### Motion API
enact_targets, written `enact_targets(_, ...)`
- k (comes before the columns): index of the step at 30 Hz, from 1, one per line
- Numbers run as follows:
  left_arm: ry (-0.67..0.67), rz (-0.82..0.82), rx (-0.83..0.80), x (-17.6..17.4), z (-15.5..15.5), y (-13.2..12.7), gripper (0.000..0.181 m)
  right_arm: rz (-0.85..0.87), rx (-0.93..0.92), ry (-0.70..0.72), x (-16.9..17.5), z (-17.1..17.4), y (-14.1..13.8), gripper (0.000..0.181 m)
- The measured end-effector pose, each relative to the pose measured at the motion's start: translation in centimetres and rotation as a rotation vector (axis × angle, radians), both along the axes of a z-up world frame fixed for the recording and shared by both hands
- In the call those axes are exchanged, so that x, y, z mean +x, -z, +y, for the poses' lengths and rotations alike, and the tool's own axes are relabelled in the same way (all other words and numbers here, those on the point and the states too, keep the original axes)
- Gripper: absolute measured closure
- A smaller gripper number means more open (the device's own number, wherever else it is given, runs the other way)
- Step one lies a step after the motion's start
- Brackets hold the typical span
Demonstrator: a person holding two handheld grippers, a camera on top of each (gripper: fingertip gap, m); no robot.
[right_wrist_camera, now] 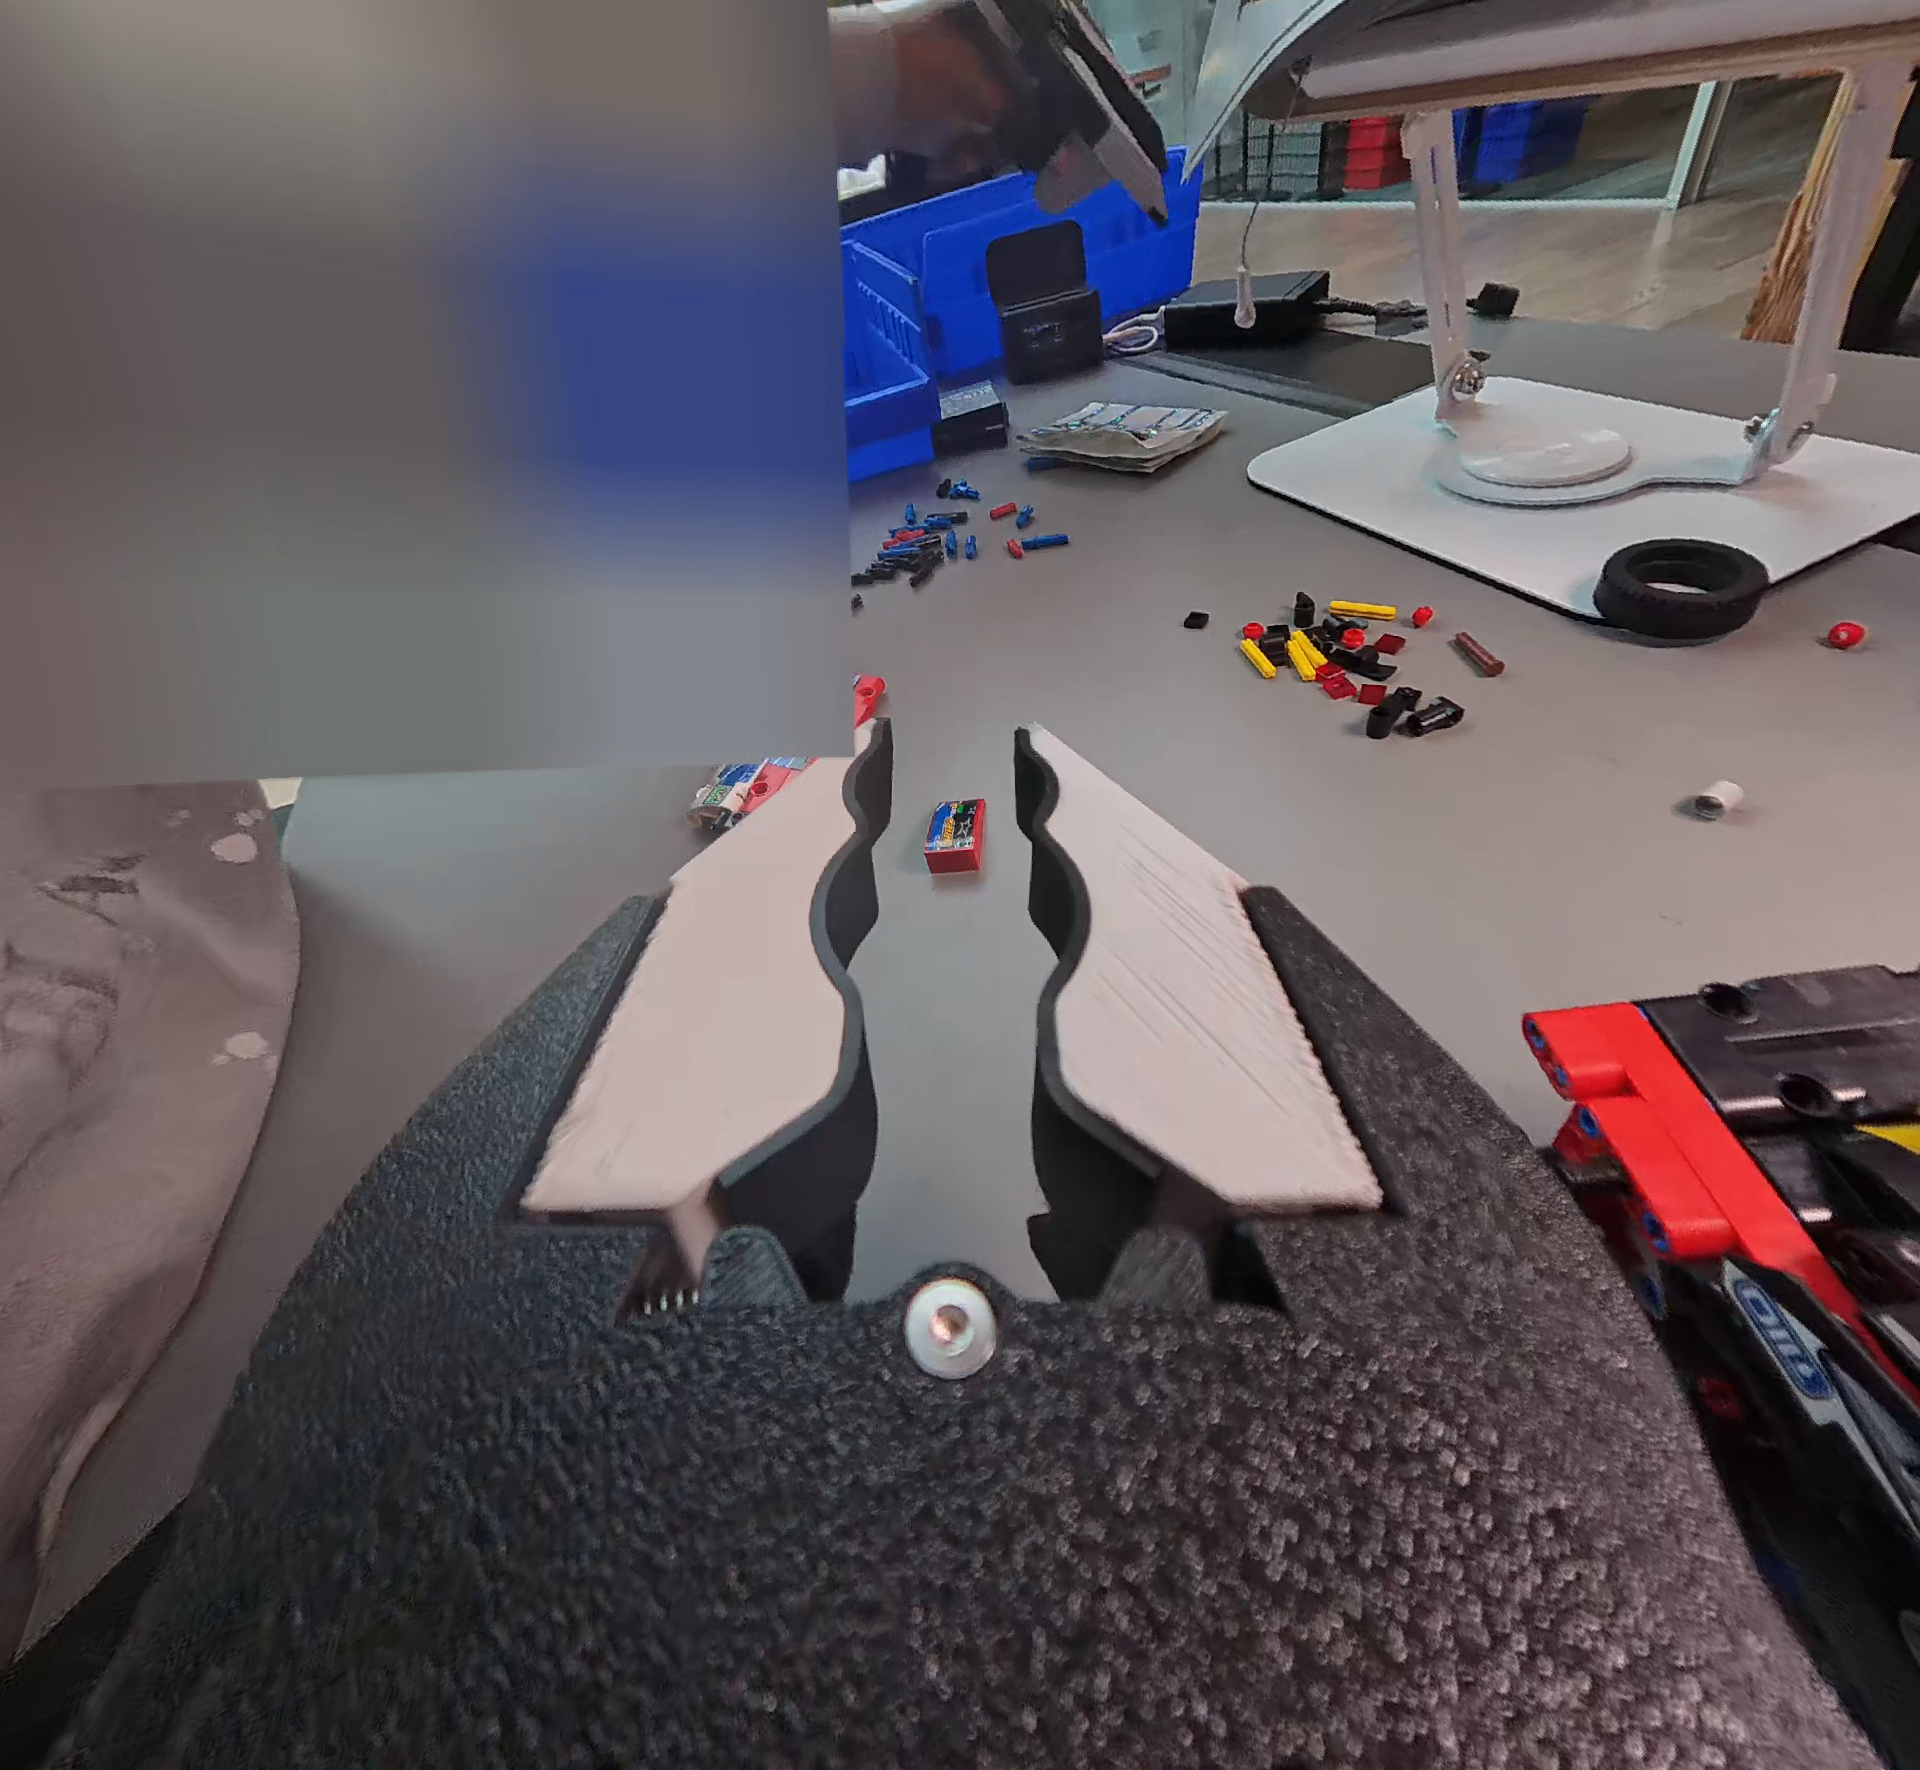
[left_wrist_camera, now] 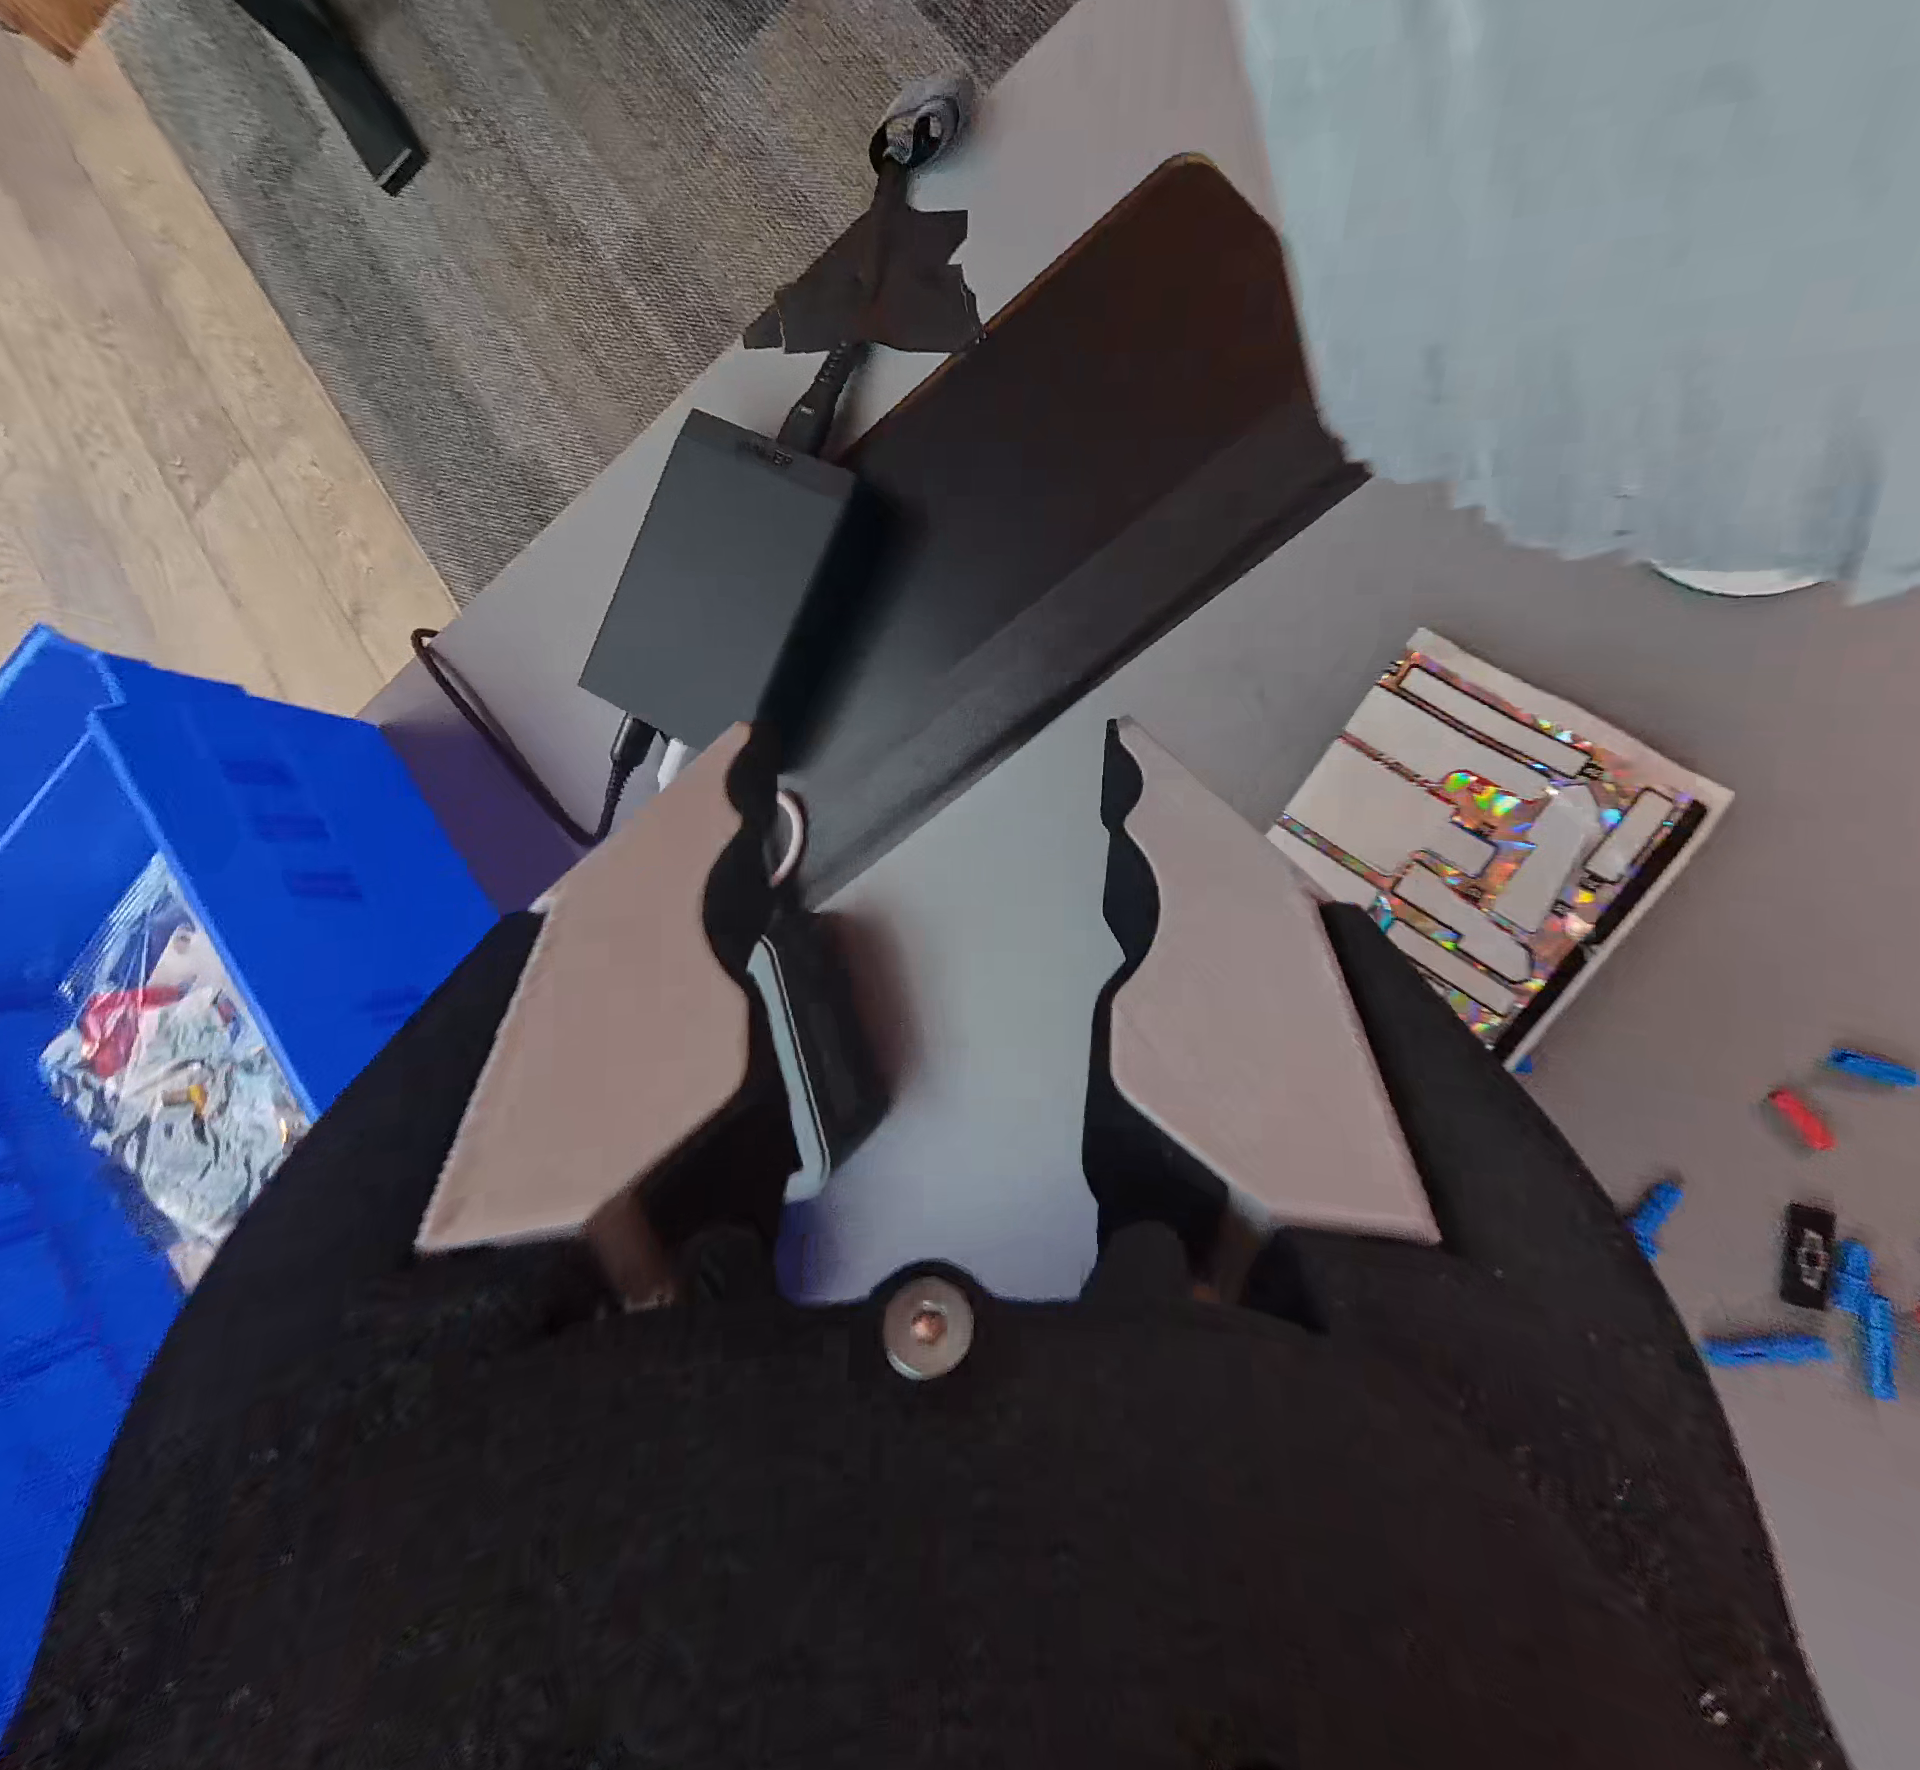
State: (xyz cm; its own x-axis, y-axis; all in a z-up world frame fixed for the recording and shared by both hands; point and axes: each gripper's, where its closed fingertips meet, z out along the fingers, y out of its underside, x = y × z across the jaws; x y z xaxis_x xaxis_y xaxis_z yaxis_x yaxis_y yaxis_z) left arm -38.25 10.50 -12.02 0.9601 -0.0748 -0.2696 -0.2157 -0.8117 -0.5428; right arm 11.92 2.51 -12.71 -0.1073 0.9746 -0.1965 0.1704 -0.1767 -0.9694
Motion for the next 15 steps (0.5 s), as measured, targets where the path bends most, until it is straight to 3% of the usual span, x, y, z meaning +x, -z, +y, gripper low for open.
enact_targets(1,0.024,-0.01,-0.028,-1.0,0.7,0.8,0.116,0.01,-0.002,-0.006,-0.1,-0.1,-0.2,0.159)
enact_targets(6,0.112,0.025,-0.224,-6.6,4.4,5.4,0.084,0.025,0.0,-0.016,-0.6,-0.2,-0.7,0.16)
enact_targets(10,0.185,-0.017,-0.383,-7.7,6.8,8.9,0.063,0.004,-0.016,-0.027,-1.7,-0.2,-0.7,0.16)
enact_targets(12,0.203,-0.027,-0.471,-8.0,6.8,10.2,0.08,-0.008,-0.023,-0.039,-2.4,-0.3,-0.7,0.16)
enact_targets(13,0.206,-0.027,-0.477,-8.3,7.1,10.2,0.086,-0.016,-0.026,-0.047,-2.7,-0.3,-0.6,0.16)
enact_targets(14,0.203,-0.017,-0.467,-8.9,7.2,9.8,0.104,-0.025,-0.026,-0.055,-2.9,-0.4,-0.6,0.16)
enact_targets(15,0.209,-0.049,-0.459,-8.8,7.1,9.5,0.105,-0.032,-0.025,-0.064,-3.1,-0.5,-0.5,0.16)
